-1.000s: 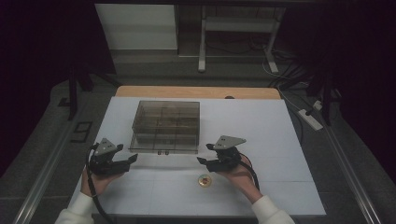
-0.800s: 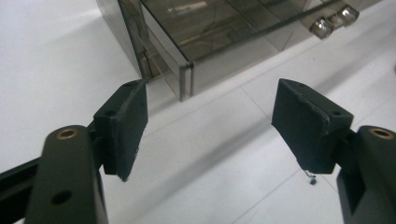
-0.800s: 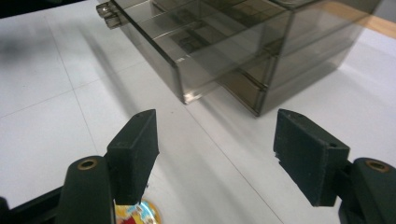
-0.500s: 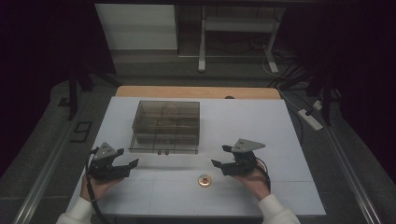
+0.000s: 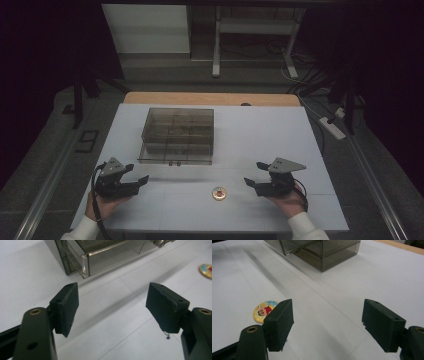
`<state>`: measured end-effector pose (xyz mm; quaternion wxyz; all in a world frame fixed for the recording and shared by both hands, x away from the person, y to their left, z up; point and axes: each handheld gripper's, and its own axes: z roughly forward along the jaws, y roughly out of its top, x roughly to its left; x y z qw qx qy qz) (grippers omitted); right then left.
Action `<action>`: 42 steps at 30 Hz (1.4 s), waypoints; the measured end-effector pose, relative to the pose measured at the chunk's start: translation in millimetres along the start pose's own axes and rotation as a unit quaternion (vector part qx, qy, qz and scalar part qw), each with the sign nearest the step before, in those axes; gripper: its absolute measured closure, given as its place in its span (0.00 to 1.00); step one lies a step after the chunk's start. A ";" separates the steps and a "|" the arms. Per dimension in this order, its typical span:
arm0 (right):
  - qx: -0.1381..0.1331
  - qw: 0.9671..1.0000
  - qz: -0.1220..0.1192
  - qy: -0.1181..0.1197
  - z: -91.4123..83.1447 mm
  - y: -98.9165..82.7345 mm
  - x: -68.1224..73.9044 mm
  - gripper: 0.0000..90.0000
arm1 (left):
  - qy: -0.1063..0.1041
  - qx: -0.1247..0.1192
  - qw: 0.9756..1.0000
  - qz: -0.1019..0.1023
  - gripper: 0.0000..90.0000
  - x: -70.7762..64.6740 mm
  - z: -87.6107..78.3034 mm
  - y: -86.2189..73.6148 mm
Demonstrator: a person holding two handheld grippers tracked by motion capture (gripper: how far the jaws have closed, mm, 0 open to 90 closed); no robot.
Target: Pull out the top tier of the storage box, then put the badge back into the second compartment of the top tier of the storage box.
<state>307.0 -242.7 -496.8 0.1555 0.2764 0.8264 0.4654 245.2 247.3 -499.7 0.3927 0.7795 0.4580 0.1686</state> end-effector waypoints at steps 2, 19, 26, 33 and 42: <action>-0.004 1.000 0.001 -0.005 -8.2 -5.4 -1.4 0.27 | -0.003 -0.001 1.000 -0.002 0.30 -0.8 -0.2 0.2; 0.000 1.000 0.014 -0.026 -42.7 -31.4 -14.9 0.27 | -0.021 0.002 1.000 0.015 0.29 -18.8 6.4 7.2; 0.012 1.000 0.002 -0.023 -40.1 -34.1 -16.1 0.27 | -0.037 0.005 0.999 0.014 0.29 -19.5 11.2 8.3; 0.018 1.000 0.007 -0.022 -39.2 -36.4 -20.9 0.27 | -0.048 0.005 0.999 0.025 0.29 -26.7 12.9 12.1; 0.014 0.999 0.011 -0.029 -42.1 -37.9 -25.3 0.27 | -0.060 0.004 0.997 0.043 0.29 -39.2 15.2 20.3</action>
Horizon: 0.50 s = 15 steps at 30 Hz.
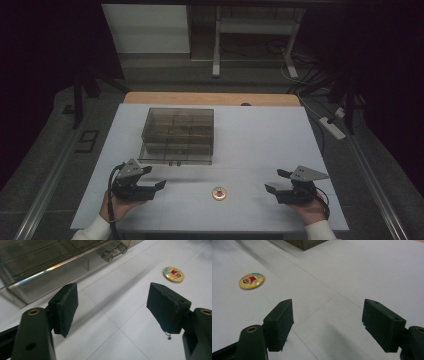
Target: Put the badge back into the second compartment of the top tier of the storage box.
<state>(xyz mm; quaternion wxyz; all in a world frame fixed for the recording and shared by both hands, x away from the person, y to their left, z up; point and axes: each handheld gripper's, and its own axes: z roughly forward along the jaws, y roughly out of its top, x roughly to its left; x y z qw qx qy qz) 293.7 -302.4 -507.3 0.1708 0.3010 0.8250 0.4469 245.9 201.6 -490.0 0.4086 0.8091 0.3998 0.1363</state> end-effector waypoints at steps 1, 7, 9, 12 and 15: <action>0.000 1.000 -0.001 0.000 0.0 0.2 -0.2 0.27 | -0.003 0.000 1.000 0.001 0.29 -0.6 1.0 1.0; 0.000 1.000 0.001 -0.001 -2.1 -1.0 0.0 0.27 | -0.017 0.000 1.000 0.004 0.29 -3.8 6.6 5.9; 0.000 1.000 0.002 -0.001 -3.8 -1.7 -0.3 0.27 | -0.020 0.003 1.000 0.009 0.28 -6.3 8.9 7.6; -0.003 1.000 0.004 -0.005 -7.1 -2.7 1.1 0.27 | -0.030 0.009 0.999 0.020 0.28 -12.9 14.9 14.0; -0.003 1.000 0.003 -0.007 -8.1 -3.1 1.6 0.27 | -0.034 0.014 0.999 0.027 0.28 -17.0 19.6 17.8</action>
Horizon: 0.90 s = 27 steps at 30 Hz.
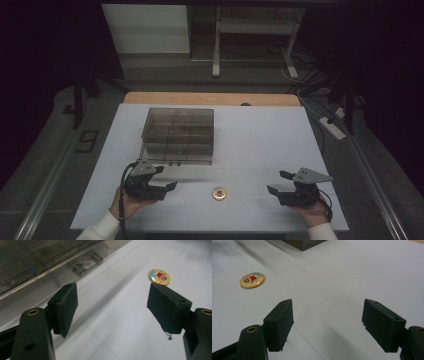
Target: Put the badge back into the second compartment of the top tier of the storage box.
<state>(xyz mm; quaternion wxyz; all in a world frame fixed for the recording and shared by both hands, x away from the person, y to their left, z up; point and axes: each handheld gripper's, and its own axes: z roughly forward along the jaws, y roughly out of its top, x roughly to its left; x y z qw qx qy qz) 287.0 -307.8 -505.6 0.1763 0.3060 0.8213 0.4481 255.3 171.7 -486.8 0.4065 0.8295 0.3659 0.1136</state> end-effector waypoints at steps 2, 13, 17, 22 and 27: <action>0.001 1.000 -0.001 0.000 -0.7 -0.1 0.3 0.27 | -0.004 0.006 1.000 0.007 0.28 -2.9 4.7 3.7; 0.004 1.000 -0.006 0.006 0.8 0.5 3.1 0.27 | -0.013 0.023 1.000 0.013 0.27 -13.2 19.8 18.3; 0.001 1.000 -0.006 0.007 0.4 0.8 3.0 0.27 | -0.016 0.029 0.999 0.016 0.27 -15.9 25.7 22.2; 0.001 1.000 -0.005 0.008 2.2 1.3 1.7 0.27 | -0.026 0.035 0.999 0.025 0.27 -19.1 35.1 30.2; -0.005 1.000 -0.003 0.001 -3.0 1.9 1.7 0.27 | -0.034 0.046 0.998 0.036 0.26 -25.6 43.4 33.3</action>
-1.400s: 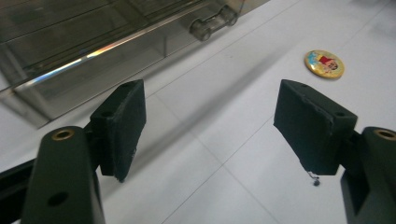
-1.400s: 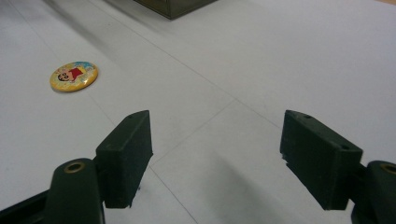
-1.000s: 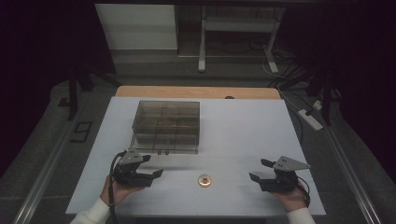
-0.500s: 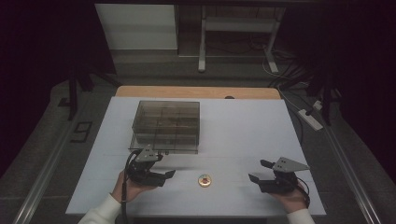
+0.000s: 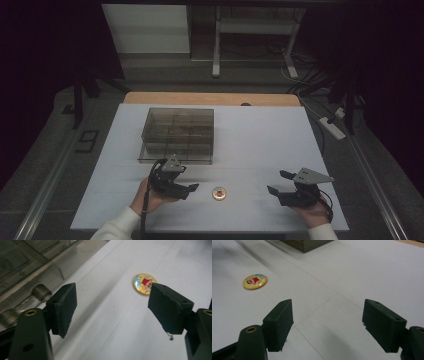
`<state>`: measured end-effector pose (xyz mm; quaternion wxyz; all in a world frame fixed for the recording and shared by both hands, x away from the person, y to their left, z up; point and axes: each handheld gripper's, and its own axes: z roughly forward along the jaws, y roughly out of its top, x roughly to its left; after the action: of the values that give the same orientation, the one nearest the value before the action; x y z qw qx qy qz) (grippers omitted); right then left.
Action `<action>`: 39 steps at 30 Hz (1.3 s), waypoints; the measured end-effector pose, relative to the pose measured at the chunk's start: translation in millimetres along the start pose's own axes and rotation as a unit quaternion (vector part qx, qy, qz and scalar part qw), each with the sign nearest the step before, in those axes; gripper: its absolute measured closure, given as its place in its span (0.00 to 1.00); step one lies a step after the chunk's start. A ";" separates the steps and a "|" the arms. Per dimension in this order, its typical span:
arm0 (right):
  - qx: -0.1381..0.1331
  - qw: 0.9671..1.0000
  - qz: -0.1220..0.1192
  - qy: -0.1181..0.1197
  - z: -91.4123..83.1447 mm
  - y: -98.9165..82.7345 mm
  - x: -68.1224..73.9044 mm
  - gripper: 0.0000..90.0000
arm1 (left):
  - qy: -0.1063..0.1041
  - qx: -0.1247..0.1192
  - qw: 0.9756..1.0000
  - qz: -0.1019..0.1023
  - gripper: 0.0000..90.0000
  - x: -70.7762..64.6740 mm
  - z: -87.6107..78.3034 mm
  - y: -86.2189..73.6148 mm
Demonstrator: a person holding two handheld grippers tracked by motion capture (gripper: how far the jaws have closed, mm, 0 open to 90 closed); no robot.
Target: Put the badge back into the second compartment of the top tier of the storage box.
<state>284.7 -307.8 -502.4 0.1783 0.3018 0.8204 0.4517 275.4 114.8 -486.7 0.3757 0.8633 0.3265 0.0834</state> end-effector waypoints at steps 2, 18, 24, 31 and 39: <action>0.001 1.000 -0.001 0.000 -0.6 -0.6 -0.2 0.27 | -0.002 0.001 1.000 0.000 0.27 -1.1 1.4 0.6; -0.002 1.000 -0.002 0.005 0.1 0.7 1.0 0.27 | -0.021 0.021 0.999 0.024 0.26 -15.8 26.4 17.0; -0.001 1.000 0.000 0.004 0.6 0.3 0.5 0.27 | -0.031 0.032 0.998 0.035 0.26 -21.1 39.0 26.8; 0.003 1.000 -0.001 0.004 1.8 -0.3 0.1 0.27 | -0.037 0.044 0.998 0.040 0.25 -23.7 49.1 31.4; 0.006 1.000 -0.003 0.004 2.3 -0.5 0.1 0.27 | -0.045 0.065 0.996 0.051 0.25 -27.7 62.1 35.3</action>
<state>285.8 -306.4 -504.0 0.1750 0.2985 0.8246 0.4475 295.9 42.7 -502.8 0.3279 0.9043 0.2701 0.0422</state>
